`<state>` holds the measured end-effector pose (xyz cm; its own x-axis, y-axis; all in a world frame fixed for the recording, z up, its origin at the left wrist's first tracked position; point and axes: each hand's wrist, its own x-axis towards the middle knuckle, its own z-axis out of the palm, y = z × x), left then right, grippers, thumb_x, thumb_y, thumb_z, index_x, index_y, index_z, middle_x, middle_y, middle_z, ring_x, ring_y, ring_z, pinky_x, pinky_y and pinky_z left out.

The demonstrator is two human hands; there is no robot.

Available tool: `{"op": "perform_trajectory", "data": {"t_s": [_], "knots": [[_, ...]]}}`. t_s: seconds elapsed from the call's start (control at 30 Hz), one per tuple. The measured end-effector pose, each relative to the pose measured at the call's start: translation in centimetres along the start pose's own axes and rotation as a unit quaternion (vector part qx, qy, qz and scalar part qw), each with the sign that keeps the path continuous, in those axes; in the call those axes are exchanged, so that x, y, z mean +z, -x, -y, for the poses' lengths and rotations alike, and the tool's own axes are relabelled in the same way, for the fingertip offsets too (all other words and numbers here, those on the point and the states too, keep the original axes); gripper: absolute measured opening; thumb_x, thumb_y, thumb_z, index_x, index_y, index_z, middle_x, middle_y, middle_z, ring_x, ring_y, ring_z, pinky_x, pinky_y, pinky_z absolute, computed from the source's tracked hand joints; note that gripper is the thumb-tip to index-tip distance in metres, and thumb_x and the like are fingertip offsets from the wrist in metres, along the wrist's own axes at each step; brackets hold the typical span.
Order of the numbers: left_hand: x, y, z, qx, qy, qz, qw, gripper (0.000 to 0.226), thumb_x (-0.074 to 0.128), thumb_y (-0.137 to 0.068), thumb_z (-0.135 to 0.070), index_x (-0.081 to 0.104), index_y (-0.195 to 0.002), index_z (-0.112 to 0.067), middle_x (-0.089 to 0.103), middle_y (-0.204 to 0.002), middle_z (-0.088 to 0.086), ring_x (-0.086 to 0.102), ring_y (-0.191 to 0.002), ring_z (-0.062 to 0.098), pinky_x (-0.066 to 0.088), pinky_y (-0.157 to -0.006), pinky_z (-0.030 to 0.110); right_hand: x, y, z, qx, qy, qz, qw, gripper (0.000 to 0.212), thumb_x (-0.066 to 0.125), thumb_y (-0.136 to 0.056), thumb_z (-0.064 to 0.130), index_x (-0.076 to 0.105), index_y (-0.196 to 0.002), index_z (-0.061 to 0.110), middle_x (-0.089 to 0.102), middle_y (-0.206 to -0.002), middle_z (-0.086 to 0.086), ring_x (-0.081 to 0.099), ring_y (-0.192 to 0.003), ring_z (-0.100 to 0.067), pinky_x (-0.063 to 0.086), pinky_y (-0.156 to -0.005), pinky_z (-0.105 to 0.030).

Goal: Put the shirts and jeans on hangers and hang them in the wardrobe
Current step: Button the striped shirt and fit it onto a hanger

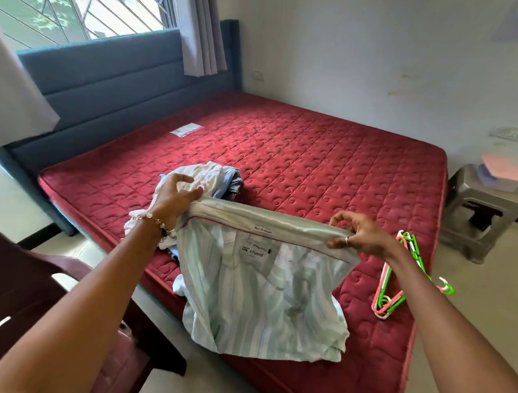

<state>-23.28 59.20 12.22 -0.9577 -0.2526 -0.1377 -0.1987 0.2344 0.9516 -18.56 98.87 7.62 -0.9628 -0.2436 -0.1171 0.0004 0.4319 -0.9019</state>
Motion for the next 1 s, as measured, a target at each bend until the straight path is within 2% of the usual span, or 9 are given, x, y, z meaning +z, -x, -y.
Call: {"op": "perform_trajectory", "data": {"t_s": [0.17, 0.27, 0.37, 0.47, 0.57, 0.63, 0.8, 0.87, 1.0], "knots": [[0.7, -0.1, 0.7, 0.060, -0.011, 0.091, 0.994, 0.016, 0.052, -0.096, -0.008, 0.062, -0.088, -0.018, 0.055, -0.082, 0.000, 0.046, -0.066, 0.010, 0.044, -0.056, 0.015, 0.7, 0.0, -2.4, -0.028, -0.301, -0.162, 0.939, 0.058, 0.096, -0.039, 0.045, 0.059, -0.081, 0.032, 0.060, -0.069, 0.001, 0.055, -0.055, -0.010, 0.051, -0.050, -0.022], [0.8, -0.1, 1.0, 0.037, 0.009, 0.142, 0.989, 0.027, 0.045, -0.098, 0.000, 0.064, -0.083, -0.012, 0.057, -0.087, 0.003, 0.050, -0.078, 0.009, 0.043, -0.072, 0.016, 1.0, -0.4, -2.6, -0.045, -0.329, -0.188, 0.925, 0.050, 0.095, -0.036, 0.048, 0.065, -0.072, 0.029, 0.063, -0.065, 0.009, 0.055, -0.055, -0.004, 0.050, -0.052, -0.018], [0.3, -0.3, 1.2, 0.006, -0.005, 0.169, 0.986, 0.031, 0.050, -0.095, -0.001, 0.071, -0.077, -0.013, 0.059, -0.085, 0.005, 0.053, -0.080, 0.010, 0.046, -0.071, 0.013, 0.7, -0.6, -3.1, -0.044, -0.264, -0.203, 0.942, 0.048, 0.092, -0.037, 0.052, 0.074, -0.071, 0.023, 0.069, -0.070, 0.009, 0.059, -0.062, -0.002, 0.051, -0.061, -0.014], [-0.3, -0.1, 1.6, -0.002, -0.023, 0.203, 0.979, 0.015, 0.063, -0.087, -0.002, 0.074, -0.084, -0.011, 0.064, -0.086, 0.006, 0.058, -0.078, 0.012, 0.052, -0.070, 0.015, -0.1, -0.4, -3.0, -0.020, -0.181, -0.170, 0.969, 0.042, 0.091, -0.048, 0.033, 0.075, -0.082, 0.015, 0.071, -0.076, 0.006, 0.060, -0.067, -0.005, 0.053, -0.065, -0.019], [-0.8, -0.6, 2.9, 0.053, -0.202, 0.193, 0.959, 0.032, 0.080, -0.072, -0.010, 0.070, -0.102, -0.014, 0.063, -0.099, 0.003, 0.058, -0.090, 0.015, 0.051, -0.083, 0.028, -0.9, -0.5, -2.5, -0.012, -0.082, -0.135, 0.987, 0.025, 0.082, -0.063, 0.005, 0.074, -0.085, 0.010, 0.070, -0.079, -0.002, 0.059, -0.072, -0.009, 0.050, -0.070, -0.025], [-0.6, -0.9, 3.8, 0.114, -0.339, 0.149, 0.922, 0.034, 0.084, -0.068, -0.015, 0.071, -0.100, -0.017, 0.063, -0.095, 0.002, 0.059, -0.089, 0.019, 0.045, -0.076, 0.028, -1.1, -1.1, -2.3, -0.026, 0.007, -0.170, 0.985, 0.013, 0.079, -0.073, 0.006, 0.074, -0.083, 0.012, 0.069, -0.083, -0.005, 0.061, -0.075, -0.013, 0.048, -0.072, -0.027], [0.5, -1.5, 5.4, 0.198, -0.335, -0.004, 0.921, 0.020, 0.083, -0.067, -0.015, 0.076, -0.086, -0.016, 0.062, -0.095, 0.014, 0.056, -0.090, 0.029, 0.048, -0.079, 0.036, -0.7, -2.6, -1.5, -0.075, 0.230, -0.333, 0.911, 0.015, 0.078, -0.078, 0.024, 0.076, -0.087, 0.012, 0.055, -0.100, -0.008, 0.051, -0.096, -0.025, 0.039, -0.081, -0.020], [0.7, -1.3, 5.4, 0.226, -0.362, -0.055, 0.903, 0.015, 0.080, -0.071, -0.019, 0.076, -0.085, -0.017, 0.056, -0.103, 0.013, 0.050, -0.098, 0.033, 0.044, -0.083, 0.039, -0.2, -2.4, -0.9, -0.087, 0.308, -0.381, 0.868, 0.013, 0.077, -0.080, 0.025, 0.074, -0.083, 0.012, 0.052, -0.107, -0.011, 0.043, -0.105, -0.030, 0.038, -0.090, -0.031], [1.9, 0.0, 3.8, 0.262, -0.380, -0.052, 0.886, 0.013, 0.067, -0.083, -0.011, 0.067, -0.086, 0.002, 0.064, -0.086, 0.024, 0.061, -0.079, 0.039, 0.045, -0.064, 0.039, 0.8, -1.4, 1.0, -0.043, 0.435, -0.379, 0.816, 0.017, 0.061, -0.089, 0.022, 0.065, -0.085, 0.006, 0.066, -0.080, -0.021, 0.063, -0.078, -0.041, 0.045, -0.066, -0.044]]}}
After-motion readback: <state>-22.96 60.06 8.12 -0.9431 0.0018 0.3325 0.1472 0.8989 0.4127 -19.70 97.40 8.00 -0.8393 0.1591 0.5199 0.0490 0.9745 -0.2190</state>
